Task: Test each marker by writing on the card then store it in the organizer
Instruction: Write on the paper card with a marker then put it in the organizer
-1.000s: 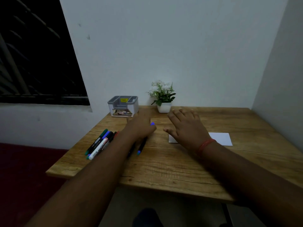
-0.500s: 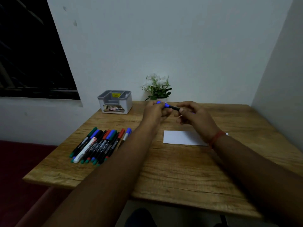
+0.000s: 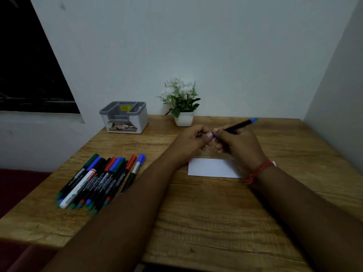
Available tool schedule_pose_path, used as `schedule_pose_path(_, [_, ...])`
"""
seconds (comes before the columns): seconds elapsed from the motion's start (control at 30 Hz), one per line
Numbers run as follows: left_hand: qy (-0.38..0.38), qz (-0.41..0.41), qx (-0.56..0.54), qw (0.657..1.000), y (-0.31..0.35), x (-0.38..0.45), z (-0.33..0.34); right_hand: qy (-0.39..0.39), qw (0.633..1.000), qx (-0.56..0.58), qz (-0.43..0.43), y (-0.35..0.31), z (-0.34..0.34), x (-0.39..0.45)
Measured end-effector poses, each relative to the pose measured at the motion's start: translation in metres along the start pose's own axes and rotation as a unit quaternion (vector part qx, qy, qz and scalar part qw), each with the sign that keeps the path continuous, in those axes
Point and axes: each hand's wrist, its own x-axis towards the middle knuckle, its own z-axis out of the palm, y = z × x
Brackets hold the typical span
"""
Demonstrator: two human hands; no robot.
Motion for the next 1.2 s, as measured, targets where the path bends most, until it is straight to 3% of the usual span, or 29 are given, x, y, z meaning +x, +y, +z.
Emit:
schedule_pose_path(0.4, [-0.053,-0.023,-0.020,0.998,-0.006,-0.003,-0.018,0.035,0.998,-0.048,-0.015,0.001,0.014,-0.015])
schedule_pose_path(0.83, [-0.045,-0.010,-0.061,0.997,0.000,-0.001,-0.005,0.111,0.979,-0.107,-0.130,0.003,0.024,-0.024])
schedule_pose_path(0.9, [-0.015,-0.030,-0.062,0.998,-0.004,-0.001,-0.014,0.147,0.975,-0.101,-0.132,-0.003,0.022,-0.024])
schedule_pose_path(1.0, [0.095,-0.077,-0.085,0.989,-0.017,-0.004,-0.046,0.202,0.970,-0.045,-0.128,-0.014,0.002,-0.023])
schedule_pose_path(1.13, [0.084,-0.066,0.105,0.989,-0.013,-0.009,-0.037,0.132,0.968,-0.152,-0.150,-0.004,-0.004,-0.024])
schedule_pose_path(1.2, [0.082,-0.061,0.146,0.984,-0.012,-0.009,-0.030,0.094,0.958,-0.202,-0.181,0.003,0.003,-0.022])
